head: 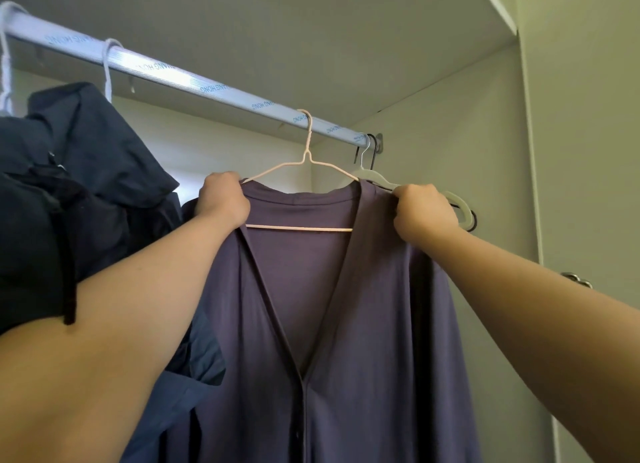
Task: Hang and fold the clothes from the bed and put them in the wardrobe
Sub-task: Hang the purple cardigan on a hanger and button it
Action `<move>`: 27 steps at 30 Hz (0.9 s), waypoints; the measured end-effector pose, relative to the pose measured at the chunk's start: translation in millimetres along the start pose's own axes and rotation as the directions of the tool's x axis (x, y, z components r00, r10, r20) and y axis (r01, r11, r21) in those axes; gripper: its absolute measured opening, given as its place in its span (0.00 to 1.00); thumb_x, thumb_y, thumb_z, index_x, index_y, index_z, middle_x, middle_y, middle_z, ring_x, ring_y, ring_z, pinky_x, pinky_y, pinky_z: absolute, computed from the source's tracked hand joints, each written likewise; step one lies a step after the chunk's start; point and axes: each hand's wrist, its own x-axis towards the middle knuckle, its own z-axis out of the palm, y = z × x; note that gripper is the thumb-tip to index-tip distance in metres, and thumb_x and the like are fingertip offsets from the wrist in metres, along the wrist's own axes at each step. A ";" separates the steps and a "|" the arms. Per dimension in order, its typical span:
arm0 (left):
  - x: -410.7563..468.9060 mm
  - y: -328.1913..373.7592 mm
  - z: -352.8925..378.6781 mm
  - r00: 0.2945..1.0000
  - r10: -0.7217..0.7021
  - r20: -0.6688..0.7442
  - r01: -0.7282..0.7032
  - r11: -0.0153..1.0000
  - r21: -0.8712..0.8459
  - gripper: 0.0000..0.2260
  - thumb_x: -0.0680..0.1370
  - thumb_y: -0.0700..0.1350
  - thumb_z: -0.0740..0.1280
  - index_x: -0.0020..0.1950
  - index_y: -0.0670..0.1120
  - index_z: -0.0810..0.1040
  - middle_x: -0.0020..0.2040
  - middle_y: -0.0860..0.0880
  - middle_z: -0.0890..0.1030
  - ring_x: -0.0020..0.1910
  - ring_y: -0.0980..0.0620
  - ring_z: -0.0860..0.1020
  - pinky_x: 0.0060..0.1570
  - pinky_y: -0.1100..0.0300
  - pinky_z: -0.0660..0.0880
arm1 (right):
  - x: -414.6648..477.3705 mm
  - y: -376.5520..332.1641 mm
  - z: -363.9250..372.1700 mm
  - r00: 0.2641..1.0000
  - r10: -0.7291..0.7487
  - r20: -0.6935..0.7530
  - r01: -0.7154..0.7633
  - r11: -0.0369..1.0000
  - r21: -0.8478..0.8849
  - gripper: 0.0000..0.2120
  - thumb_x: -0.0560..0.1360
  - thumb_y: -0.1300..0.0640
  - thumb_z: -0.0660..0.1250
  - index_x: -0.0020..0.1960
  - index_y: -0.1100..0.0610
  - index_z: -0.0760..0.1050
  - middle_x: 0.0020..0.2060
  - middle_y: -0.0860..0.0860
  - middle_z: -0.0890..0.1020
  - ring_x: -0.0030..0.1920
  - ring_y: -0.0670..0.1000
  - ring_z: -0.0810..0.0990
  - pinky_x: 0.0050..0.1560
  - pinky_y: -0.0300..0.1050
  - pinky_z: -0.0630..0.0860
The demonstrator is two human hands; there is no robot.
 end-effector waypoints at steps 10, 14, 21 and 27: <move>6.5 -4.3 -2.9 0.999 0.046 -0.006 -0.046 0.996 -0.071 0.10 0.83 0.41 0.63 0.57 0.38 0.81 0.55 0.34 0.80 0.55 0.33 0.76 0.54 0.47 0.74 | 0.1 16.0 5.1 0.997 -0.076 -0.029 0.076 0.997 0.020 0.11 0.79 0.56 0.64 0.61 0.53 0.75 0.49 0.57 0.81 0.45 0.62 0.78 0.39 0.50 0.73; 6.3 -5.6 2.4 0.999 0.039 0.008 -0.039 0.997 -0.064 0.11 0.85 0.44 0.60 0.58 0.38 0.78 0.56 0.34 0.77 0.53 0.35 0.75 0.48 0.50 0.71 | -2.2 31.0 6.0 0.999 0.012 -0.052 -0.013 1.000 -0.008 0.13 0.79 0.49 0.67 0.55 0.57 0.71 0.49 0.59 0.80 0.43 0.62 0.75 0.40 0.49 0.70; -17.2 31.4 9.7 0.993 -0.077 -0.089 0.083 0.995 0.061 0.16 0.79 0.42 0.65 0.67 0.42 0.69 0.66 0.39 0.67 0.58 0.35 0.76 0.51 0.46 0.72 | -11.1 41.1 3.1 0.990 0.128 0.058 -0.136 0.979 0.153 0.10 0.75 0.63 0.65 0.56 0.61 0.76 0.54 0.60 0.79 0.54 0.61 0.77 0.47 0.47 0.74; -49.0 99.4 24.2 0.889 0.437 -0.139 -0.432 0.900 0.065 0.10 0.82 0.49 0.61 0.56 0.45 0.78 0.56 0.42 0.77 0.55 0.39 0.76 0.55 0.47 0.71 | -21.1 49.9 2.9 0.991 0.131 0.023 -0.133 0.958 0.252 0.12 0.77 0.64 0.63 0.60 0.62 0.74 0.57 0.61 0.79 0.57 0.63 0.77 0.55 0.51 0.77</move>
